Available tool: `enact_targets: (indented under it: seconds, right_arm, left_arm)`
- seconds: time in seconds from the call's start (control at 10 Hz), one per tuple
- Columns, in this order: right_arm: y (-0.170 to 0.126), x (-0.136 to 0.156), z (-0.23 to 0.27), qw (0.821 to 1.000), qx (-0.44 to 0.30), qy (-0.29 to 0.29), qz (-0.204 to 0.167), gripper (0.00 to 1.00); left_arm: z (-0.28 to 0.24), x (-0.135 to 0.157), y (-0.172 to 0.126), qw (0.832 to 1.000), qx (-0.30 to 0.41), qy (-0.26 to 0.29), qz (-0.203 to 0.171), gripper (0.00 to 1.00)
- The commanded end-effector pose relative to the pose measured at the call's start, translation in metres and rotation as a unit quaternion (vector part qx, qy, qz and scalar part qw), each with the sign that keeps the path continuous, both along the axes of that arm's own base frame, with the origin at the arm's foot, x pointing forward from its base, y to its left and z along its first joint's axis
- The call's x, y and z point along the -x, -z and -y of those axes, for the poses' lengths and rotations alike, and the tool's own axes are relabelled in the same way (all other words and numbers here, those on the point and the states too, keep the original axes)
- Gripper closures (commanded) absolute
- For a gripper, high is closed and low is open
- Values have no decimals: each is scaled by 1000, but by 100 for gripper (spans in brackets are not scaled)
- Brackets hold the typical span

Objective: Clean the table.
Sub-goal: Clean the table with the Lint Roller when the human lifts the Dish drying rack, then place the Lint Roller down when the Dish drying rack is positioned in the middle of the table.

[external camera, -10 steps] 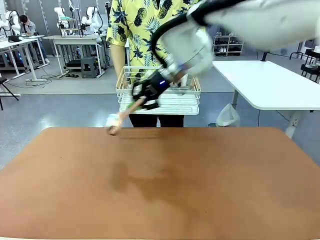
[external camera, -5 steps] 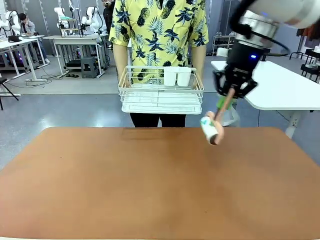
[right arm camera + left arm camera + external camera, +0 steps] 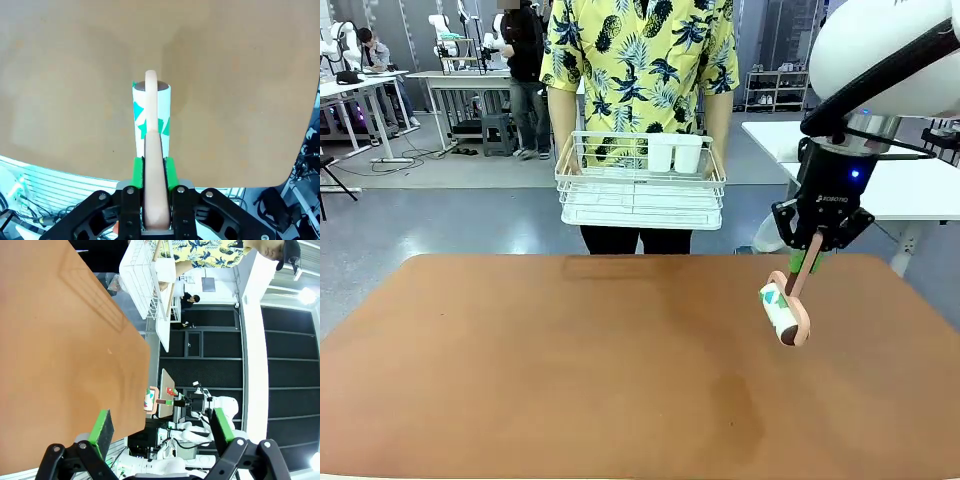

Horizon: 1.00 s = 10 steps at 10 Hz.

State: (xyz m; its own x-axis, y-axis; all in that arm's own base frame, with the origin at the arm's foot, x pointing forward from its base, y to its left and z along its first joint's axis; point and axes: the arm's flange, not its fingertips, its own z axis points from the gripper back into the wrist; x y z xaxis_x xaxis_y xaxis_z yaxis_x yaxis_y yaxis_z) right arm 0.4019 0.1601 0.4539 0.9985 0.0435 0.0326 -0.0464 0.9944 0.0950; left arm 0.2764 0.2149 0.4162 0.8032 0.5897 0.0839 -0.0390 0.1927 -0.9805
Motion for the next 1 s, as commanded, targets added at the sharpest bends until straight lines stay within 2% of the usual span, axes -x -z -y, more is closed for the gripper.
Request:
enact_targets:
  seconds: [0.0, 0.9]
  right_arm:
    - [-18, 3, 6, 1000, -13, -4, -9, 79]
    - [-18, 3, 6, 1000, -13, -4, -9, 79]
  left_arm:
    - [-2, 3, -2, 1000, 1, 5, 7, 0]
    - [-2, 3, -2, 1000, 1, 5, 7, 0]
